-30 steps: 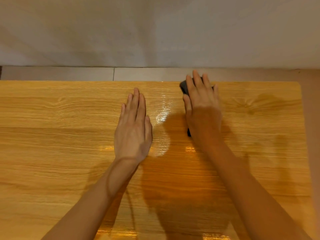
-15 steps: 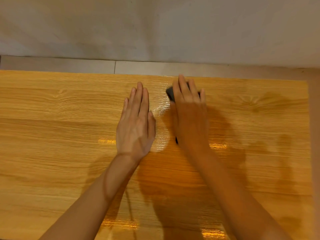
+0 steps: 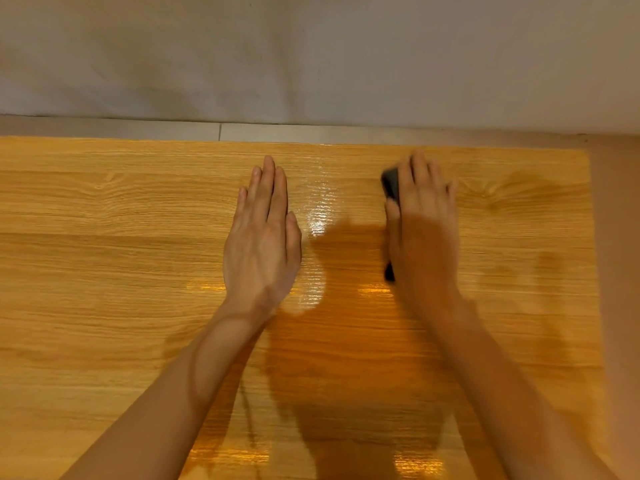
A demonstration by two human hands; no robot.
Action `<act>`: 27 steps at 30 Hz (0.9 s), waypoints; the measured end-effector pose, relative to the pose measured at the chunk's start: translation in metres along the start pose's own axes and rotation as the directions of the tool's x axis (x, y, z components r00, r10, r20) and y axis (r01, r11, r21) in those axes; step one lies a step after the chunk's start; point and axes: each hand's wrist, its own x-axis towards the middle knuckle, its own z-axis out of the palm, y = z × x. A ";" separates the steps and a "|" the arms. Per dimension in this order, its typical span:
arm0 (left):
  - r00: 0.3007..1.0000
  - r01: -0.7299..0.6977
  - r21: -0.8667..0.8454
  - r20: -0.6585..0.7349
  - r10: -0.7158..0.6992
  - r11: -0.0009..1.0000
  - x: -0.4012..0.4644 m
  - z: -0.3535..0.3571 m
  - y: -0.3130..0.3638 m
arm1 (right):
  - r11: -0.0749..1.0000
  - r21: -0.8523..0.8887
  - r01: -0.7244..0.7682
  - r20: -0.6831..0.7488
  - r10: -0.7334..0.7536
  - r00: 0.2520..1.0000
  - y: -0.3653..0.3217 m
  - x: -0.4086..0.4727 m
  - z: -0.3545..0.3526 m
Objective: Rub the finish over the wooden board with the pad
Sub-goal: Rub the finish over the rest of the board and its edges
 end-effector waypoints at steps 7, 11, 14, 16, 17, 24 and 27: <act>1.000 0.000 0.003 0.001 0.000 1.000 0.001 0.000 -0.001 | 0.993 0.075 -0.096 -0.060 0.101 0.993 0.011 0.036 -0.001; 1.000 -0.006 0.008 0.001 0.006 1.000 0.001 0.000 -0.001 | 0.998 0.060 0.030 -0.078 -0.025 0.997 -0.065 0.072 0.012; 1.000 -0.011 0.005 0.006 0.011 1.000 0.000 0.000 -0.001 | 0.970 0.103 0.222 -0.092 -0.213 0.973 -0.095 0.074 0.013; 1.000 -0.022 0.002 0.002 0.022 1.000 -0.001 0.000 -0.003 | 0.961 0.107 0.257 -0.101 -0.247 0.964 -0.073 0.080 0.006; 1.000 -0.027 0.000 -0.001 0.027 1.000 -0.001 0.001 -0.004 | 0.967 0.104 0.232 -0.104 -0.222 0.970 -0.052 0.083 0.002; 1.000 -0.018 0.003 -0.008 0.018 1.000 -0.001 0.002 -0.003 | 0.981 0.059 -0.184 -0.136 0.191 0.972 0.046 0.083 -0.016; 1.000 -0.014 0.012 -0.004 0.014 1.000 0.000 -0.001 -0.001 | 0.994 0.084 -0.076 -0.088 0.084 0.993 -0.024 0.085 -0.002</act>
